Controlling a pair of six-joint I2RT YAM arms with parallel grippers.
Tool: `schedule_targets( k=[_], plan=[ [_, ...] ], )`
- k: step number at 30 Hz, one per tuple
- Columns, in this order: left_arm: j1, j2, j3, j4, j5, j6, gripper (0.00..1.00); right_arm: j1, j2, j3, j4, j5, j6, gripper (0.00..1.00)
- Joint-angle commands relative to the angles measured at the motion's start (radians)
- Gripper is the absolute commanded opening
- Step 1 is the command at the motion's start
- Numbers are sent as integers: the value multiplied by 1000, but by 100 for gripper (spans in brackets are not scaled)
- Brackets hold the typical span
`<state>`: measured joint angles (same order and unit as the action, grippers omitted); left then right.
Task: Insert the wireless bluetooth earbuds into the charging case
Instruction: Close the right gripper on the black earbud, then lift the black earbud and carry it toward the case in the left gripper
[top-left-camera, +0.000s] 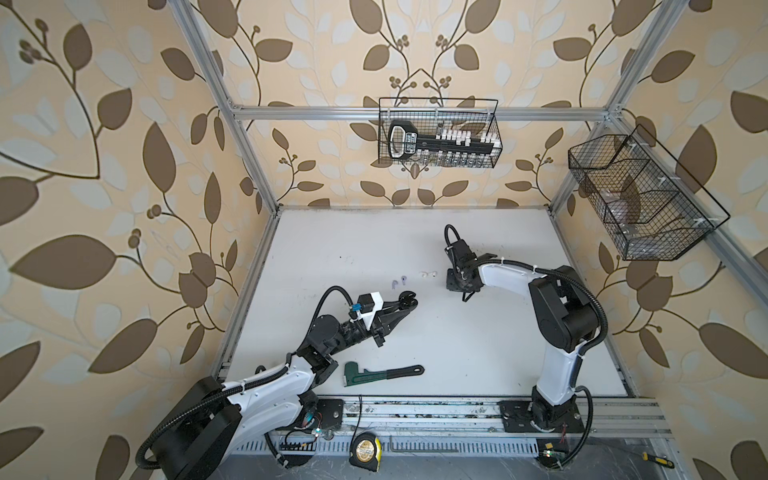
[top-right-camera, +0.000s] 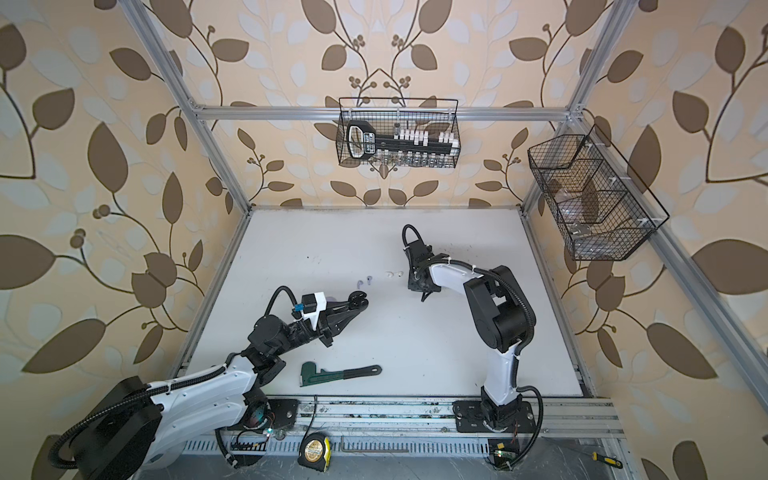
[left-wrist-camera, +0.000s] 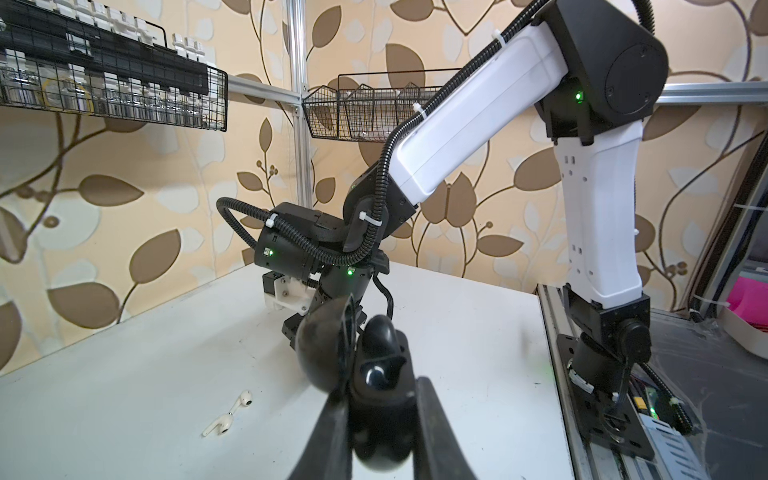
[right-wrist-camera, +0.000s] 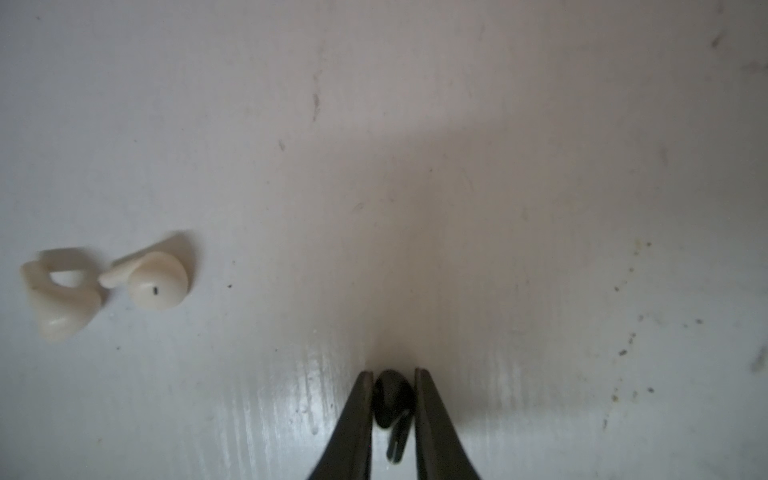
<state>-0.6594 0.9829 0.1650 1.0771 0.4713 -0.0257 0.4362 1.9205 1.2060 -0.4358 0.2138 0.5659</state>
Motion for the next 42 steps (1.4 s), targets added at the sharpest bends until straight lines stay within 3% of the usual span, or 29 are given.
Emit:
schedule_targets(
  k=[1, 11, 19, 31, 36, 42],
  plan=[
    [5, 14, 39, 37, 6, 29, 0, -7, 12, -21, -43, -18, -11, 17],
    [4, 38, 51, 31, 27, 29, 0, -11, -29, -36, -32, -2, -16, 14],
    [4, 99, 83, 5, -1, 11, 0, 17, -203, -109, 5, 79, -2, 13],
    [5, 200, 128, -47, -102, -47, 0, 155, -471, -217, 87, 225, 30, 13],
    [5, 229, 180, -120, -59, -65, 0, 248, -607, -270, 138, 318, 23, 15],
    [4, 307, 226, -124, 13, -86, 0, 307, -748, -342, 227, 311, -5, 17]
  ],
)
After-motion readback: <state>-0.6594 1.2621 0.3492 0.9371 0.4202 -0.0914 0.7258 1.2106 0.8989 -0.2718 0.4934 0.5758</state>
